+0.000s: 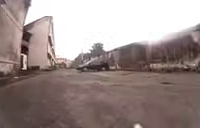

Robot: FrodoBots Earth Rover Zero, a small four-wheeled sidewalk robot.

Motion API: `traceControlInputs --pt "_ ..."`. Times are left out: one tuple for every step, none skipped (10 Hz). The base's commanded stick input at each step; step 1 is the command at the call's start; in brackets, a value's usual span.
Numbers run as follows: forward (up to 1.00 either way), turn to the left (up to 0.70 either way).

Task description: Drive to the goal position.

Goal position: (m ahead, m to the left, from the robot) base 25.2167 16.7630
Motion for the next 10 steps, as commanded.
traceControlInputs --pt "0.70 -0.12" --pt "0.70 -0.10" --pt "0.70 -0.10" --pt "0.70 -0.13" --pt "0.70 -0.03" --pt "0.70 0.10" --pt "0.70 0.23" --pt "0.70 0.36" --pt "0.70 0.49" --pt "0.70 0.53"
